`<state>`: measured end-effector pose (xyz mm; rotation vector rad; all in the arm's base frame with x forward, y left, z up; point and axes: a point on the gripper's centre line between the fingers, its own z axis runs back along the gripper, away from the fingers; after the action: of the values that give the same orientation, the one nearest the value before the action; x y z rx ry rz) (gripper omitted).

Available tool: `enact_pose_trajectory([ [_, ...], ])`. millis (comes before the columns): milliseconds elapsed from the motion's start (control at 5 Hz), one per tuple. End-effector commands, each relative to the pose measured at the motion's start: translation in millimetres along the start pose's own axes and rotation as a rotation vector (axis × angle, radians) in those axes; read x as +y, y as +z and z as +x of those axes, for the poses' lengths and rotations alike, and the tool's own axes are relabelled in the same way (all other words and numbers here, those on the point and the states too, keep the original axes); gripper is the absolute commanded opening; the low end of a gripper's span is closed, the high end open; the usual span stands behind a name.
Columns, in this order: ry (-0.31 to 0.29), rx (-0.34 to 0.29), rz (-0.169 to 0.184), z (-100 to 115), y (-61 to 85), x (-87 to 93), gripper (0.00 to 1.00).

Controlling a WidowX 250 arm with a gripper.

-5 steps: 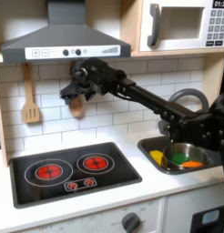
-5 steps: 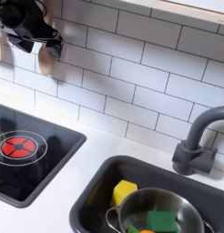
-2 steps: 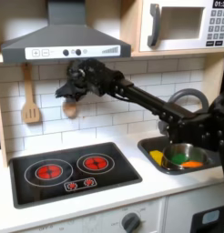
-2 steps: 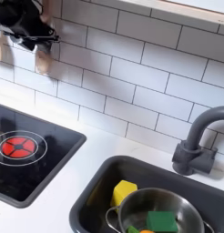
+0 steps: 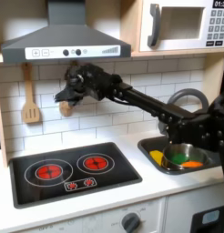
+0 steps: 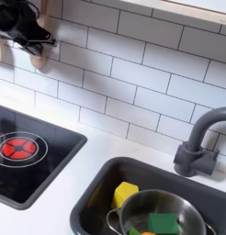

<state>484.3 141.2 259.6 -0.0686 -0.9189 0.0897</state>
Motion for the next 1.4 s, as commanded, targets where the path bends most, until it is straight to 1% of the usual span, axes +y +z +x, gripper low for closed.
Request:
enact_pose_trajectory([
  [0, -0.013, -0.021, -0.023, 2, 7.8, 0.4, 0.39],
  [200, -0.037, -0.044, -0.016, 8, 16.1, 0.9, 1.00],
  [400, -0.052, -0.043, -0.033, 7, 14.1, 0.6, 1.00],
  [600, -0.065, -0.055, -0.075, 9, 13.9, -9.5, 1.00],
  [800, -0.056, -0.063, -0.070, 12, 14.3, -10.2, 1.00],
  [1000, -0.051, -0.057, -0.087, 16, 9.0, -14.3, 1.00],
  [1200, -0.045, -0.070, -0.086, 21, 14.4, -9.4, 1.00],
])
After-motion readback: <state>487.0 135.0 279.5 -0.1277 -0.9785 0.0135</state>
